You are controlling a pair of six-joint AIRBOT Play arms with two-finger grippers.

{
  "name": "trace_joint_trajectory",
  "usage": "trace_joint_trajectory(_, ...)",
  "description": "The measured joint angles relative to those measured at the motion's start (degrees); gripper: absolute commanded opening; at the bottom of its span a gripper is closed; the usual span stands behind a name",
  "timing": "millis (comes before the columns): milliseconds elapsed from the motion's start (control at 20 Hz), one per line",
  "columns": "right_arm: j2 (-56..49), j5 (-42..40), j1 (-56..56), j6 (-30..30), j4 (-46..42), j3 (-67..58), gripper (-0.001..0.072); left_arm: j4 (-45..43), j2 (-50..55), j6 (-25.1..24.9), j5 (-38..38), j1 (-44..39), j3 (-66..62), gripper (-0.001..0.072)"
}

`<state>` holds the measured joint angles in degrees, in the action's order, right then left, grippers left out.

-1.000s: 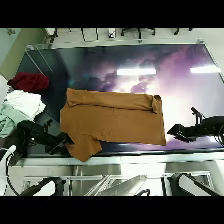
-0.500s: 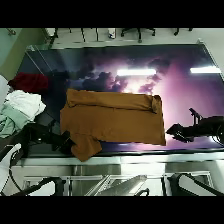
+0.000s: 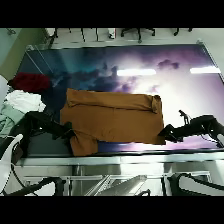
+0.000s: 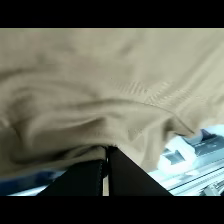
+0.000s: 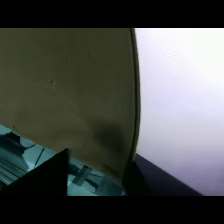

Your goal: Fold the shirts.

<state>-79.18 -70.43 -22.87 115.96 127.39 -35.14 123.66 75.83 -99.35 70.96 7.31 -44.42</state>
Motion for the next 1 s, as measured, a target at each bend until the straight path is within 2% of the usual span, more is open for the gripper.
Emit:
trace_joint_trajectory(50,-0.7,0.7,1.2,0.9,0.2,0.0,0.0023,0.1,-1.4,0.0,0.5,-0.1,-0.3,0.0021)
trace_joint_trajectory(200,-1.4,1.6,3.7,3.4,3.9,-0.2,0.0019,0.1,-7.1,0.2,2.0,0.1,-0.9,0.0021)
trace_joint_trajectory(350,1.2,0.4,3.5,3.8,6.1,-1.1,0.0019,-3.2,-13.2,2.4,5.1,-0.3,-1.1,0.0021)
trace_joint_trajectory(450,4.5,-1.2,2.3,0.8,5.2,-1.4,0.0019,-6.3,-17.3,4.4,7.2,-1.2,-0.9,0.0020)
trace_joint_trajectory(650,12.8,-3.5,0.6,-10.1,-6.3,-1.6,0.0019,-9.7,-25.3,7.4,10.7,-3.0,1.6,0.0020)
trace_joint_trajectory(750,15.7,-3.8,0.4,-13.0,-9.4,-1.6,0.0019,-10.5,-27.8,8.1,11.2,-3.6,3.0,0.0021)
trace_joint_trajectory(850,17.0,-3.3,0.3,-13.6,-8.7,-1.8,0.0019,-10.8,-28.2,8.5,10.4,-3.9,2.6,0.0021)
trace_joint_trajectory(1000,16.2,-0.2,0.3,-10.1,-1.7,-3.8,0.0020,-11.1,-24.2,8.8,7.6,-4.4,-2.2,0.0020)
